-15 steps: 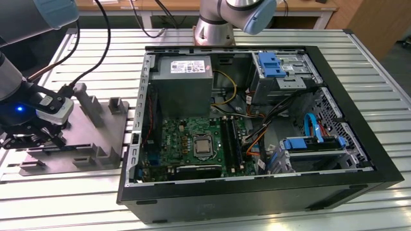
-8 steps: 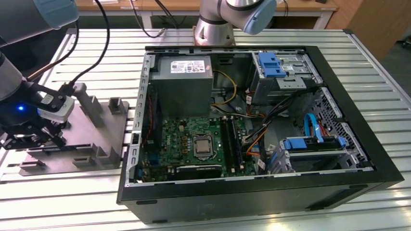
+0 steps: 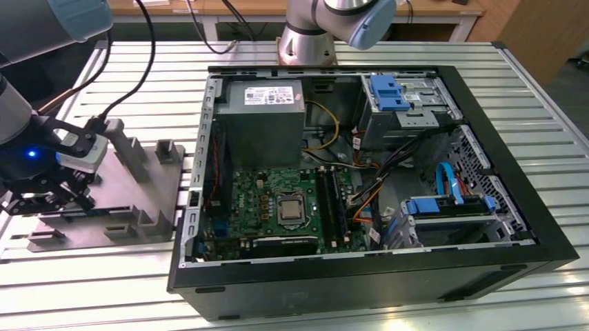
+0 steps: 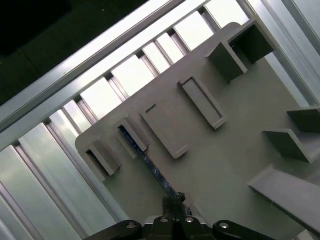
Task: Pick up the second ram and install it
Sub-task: 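Pick up the second ram and move it above second insertion slot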
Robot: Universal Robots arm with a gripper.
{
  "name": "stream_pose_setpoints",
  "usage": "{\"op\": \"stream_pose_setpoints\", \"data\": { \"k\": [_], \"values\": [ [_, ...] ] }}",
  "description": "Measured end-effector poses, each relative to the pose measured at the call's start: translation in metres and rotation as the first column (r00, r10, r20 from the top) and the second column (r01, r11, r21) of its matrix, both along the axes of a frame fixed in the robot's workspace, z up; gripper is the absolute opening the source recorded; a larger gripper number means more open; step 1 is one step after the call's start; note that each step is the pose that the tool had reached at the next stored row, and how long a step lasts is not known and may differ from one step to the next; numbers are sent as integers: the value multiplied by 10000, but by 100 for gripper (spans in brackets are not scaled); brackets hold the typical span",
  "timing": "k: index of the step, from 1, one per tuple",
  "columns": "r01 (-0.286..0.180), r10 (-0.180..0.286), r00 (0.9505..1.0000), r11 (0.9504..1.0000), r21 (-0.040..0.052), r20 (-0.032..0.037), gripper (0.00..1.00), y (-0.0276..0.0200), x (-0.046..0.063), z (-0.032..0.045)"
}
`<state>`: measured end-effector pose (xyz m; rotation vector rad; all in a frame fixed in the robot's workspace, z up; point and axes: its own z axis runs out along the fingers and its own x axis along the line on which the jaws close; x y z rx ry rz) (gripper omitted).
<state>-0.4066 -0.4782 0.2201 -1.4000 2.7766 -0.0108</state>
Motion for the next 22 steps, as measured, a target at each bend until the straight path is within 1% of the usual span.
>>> {"op": "stream_pose_setpoints", "data": {
  "k": [5,11,17,22],
  "values": [
    [-354,354,9994,9994,0,0,11,0,0,0],
    [-773,773,9970,9970,0,0,11,0,0,0],
    [-1183,1183,9930,9930,0,0,11,0,0,0],
    [-1524,1524,9883,9883,0,0,11,0,0,0]
  ]
}}
